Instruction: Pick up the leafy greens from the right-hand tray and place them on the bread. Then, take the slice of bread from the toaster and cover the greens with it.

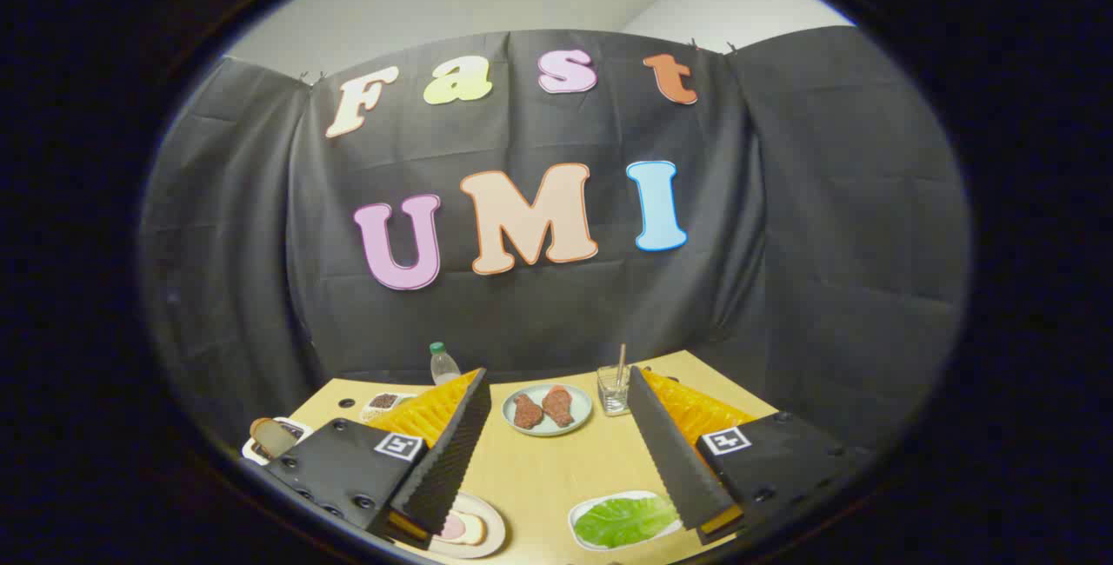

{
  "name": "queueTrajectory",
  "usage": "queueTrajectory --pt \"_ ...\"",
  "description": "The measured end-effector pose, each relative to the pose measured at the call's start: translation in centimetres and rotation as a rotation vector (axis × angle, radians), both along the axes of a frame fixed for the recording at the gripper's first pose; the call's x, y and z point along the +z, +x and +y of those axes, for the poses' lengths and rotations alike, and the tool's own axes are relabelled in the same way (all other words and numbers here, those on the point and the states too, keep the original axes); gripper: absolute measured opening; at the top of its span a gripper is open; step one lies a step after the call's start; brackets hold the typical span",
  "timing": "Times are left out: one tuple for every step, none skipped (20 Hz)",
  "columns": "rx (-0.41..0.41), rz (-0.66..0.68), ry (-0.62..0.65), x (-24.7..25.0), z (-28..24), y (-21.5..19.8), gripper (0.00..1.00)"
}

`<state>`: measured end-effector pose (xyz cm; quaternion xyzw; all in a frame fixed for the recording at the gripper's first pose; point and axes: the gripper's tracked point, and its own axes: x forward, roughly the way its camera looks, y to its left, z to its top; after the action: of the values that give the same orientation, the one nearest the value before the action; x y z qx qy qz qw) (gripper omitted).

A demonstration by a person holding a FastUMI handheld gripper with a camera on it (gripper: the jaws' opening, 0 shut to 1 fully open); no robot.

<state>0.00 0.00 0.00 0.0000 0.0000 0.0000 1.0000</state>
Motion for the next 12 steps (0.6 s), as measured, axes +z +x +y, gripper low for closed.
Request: queueTrajectory --pt "0.005 0.0 -0.001 0.0 0.5 0.0 1.0" --pt "0.008 -0.003 -0.005 -0.1 0.7 0.1 1.0" --pt "0.011 -0.002 -0.01 -0.1 0.8 0.1 1.0" --pt "0.017 -0.002 -0.011 -0.2 0.9 0.1 1.0" --pt "0.026 -0.003 -0.011 -0.1 0.8 0.2 1.0" --pt "0.033 -0.008 -0.016 -0.1 0.7 0.1 1.0" --pt "0.039 -0.01 -0.026 -0.1 0.2 0.1 1.0" --pt "0.048 -0.006 -0.037 -0.2 -0.3 0.0 1.0" --pt "0.055 -0.004 -0.05 -0.3 -0.9 0.0 1.0" --pt "0.059 0.002 -0.06 -0.3 -1.7 0.0 1.0" --pt "0.067 0.01 -0.061 -0.2 -2.3 0.2 1.0" --pt "0.077 0.014 -0.051 0.1 -2.7 0.2 1.0"
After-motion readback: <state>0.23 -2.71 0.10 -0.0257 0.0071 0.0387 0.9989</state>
